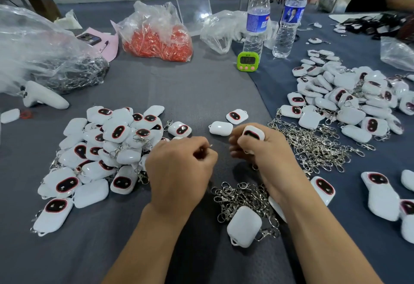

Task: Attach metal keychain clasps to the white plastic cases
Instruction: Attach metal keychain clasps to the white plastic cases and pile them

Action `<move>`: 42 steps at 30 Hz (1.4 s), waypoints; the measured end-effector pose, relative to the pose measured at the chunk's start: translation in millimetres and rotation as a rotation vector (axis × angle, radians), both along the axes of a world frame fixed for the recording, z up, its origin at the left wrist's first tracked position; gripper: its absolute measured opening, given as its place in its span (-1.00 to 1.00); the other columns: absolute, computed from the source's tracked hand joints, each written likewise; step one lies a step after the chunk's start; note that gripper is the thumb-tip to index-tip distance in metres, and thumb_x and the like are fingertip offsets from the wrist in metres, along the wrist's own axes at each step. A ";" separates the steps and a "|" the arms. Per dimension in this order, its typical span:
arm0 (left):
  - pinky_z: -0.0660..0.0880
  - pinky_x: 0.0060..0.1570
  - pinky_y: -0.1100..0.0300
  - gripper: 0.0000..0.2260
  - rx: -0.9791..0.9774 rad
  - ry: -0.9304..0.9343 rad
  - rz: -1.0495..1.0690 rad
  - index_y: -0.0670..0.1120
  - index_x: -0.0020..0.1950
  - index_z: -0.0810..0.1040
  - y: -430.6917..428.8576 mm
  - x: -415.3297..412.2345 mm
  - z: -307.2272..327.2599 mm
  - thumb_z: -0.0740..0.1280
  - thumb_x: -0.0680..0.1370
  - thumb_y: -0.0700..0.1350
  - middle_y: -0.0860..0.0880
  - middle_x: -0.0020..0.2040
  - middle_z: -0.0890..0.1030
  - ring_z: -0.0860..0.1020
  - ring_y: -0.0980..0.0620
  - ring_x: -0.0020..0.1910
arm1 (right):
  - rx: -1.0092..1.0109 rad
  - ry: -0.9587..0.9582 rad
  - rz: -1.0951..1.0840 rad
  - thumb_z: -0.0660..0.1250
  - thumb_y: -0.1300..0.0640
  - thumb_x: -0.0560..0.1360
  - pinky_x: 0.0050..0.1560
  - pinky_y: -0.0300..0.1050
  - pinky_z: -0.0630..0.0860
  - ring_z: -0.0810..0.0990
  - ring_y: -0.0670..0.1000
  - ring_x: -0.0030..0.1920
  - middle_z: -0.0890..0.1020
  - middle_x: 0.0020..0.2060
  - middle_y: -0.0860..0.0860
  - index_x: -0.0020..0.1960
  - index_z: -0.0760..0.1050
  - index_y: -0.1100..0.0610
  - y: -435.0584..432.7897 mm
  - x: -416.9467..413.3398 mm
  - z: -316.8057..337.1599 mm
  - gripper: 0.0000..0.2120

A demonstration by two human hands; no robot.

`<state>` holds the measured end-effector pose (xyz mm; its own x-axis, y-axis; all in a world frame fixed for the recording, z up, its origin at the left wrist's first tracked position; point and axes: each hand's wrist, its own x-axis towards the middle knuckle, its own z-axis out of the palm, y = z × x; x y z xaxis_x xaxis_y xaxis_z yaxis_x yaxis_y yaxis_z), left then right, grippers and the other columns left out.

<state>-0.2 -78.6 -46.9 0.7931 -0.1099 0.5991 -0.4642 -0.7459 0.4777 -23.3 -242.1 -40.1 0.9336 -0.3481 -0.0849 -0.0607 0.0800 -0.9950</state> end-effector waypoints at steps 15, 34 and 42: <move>0.32 -0.24 0.22 -0.90 0.233 0.254 0.038 0.16 -0.07 0.71 -3.2 -1.3 -7.3 0.46 0.47 0.13 0.16 -0.10 0.65 0.60 0.07 -0.15 | -0.426 -0.006 -0.113 0.34 -0.13 0.43 -0.13 0.09 0.55 0.56 0.01 -0.28 0.63 -0.34 -0.03 -0.16 0.64 -0.05 -1.6 2.3 -6.8 -0.82; 0.54 -0.20 0.41 -0.75 -0.499 0.497 -0.282 0.11 -0.16 0.71 -8.8 0.2 -2.4 0.53 0.45 -0.27 0.20 -0.26 0.71 0.68 0.24 -0.25 | -0.300 0.032 0.100 0.48 0.15 0.31 -0.46 -0.21 0.38 0.57 -0.06 -0.49 0.66 -0.42 0.09 -0.23 0.71 0.00 0.8 -4.4 3.3 -0.92; 0.57 -0.14 0.40 -0.70 -0.592 0.483 -0.198 0.14 -0.16 0.70 -8.1 0.5 -2.0 0.55 0.41 -0.30 0.21 -0.25 0.71 0.69 0.24 -0.23 | -0.216 0.062 -0.024 0.47 0.16 0.24 -0.44 -0.16 0.42 0.62 0.02 -0.43 0.67 -0.38 0.13 -0.26 0.71 0.04 1.0 -4.5 4.0 -0.91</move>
